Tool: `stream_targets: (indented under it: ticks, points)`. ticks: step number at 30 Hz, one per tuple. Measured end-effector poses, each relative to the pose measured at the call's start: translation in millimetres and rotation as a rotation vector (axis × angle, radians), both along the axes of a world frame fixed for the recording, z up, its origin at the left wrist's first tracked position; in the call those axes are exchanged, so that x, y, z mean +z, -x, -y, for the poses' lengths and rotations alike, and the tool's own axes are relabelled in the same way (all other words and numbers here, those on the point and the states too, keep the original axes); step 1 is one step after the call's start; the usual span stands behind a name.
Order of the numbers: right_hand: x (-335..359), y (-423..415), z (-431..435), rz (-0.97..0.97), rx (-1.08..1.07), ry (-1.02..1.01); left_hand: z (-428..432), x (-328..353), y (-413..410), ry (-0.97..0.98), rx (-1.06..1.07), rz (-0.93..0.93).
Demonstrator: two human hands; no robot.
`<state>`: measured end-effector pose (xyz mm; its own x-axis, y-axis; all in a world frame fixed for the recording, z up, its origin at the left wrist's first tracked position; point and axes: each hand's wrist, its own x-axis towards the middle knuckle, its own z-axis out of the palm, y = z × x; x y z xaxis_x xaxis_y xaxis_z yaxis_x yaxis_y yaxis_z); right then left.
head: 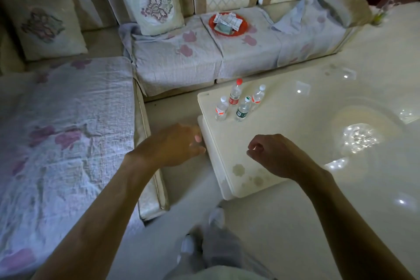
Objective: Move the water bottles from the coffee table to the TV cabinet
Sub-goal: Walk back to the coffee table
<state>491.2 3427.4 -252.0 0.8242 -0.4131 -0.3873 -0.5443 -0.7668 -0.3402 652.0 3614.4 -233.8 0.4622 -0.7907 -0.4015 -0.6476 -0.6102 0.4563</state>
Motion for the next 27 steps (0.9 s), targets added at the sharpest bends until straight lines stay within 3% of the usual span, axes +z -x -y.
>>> stream_targets:
  ticks: [15, 22, 27]
  points:
    - [-47.9, -82.5, 117.4, 0.002, -0.07, -0.001, 114.9, -33.1, -86.2, -0.098, 0.045, -0.042]
    - [-102.7, -111.8, 149.8, -0.102, -0.127, -0.118, 161.8, -87.8, -118.4, -0.105, 0.025, -0.169]
    - [-155.8, -152.6, 177.6, -0.083, -0.345, -0.206, 196.5, -162.1, -169.3, -0.116, 0.082, -0.216]
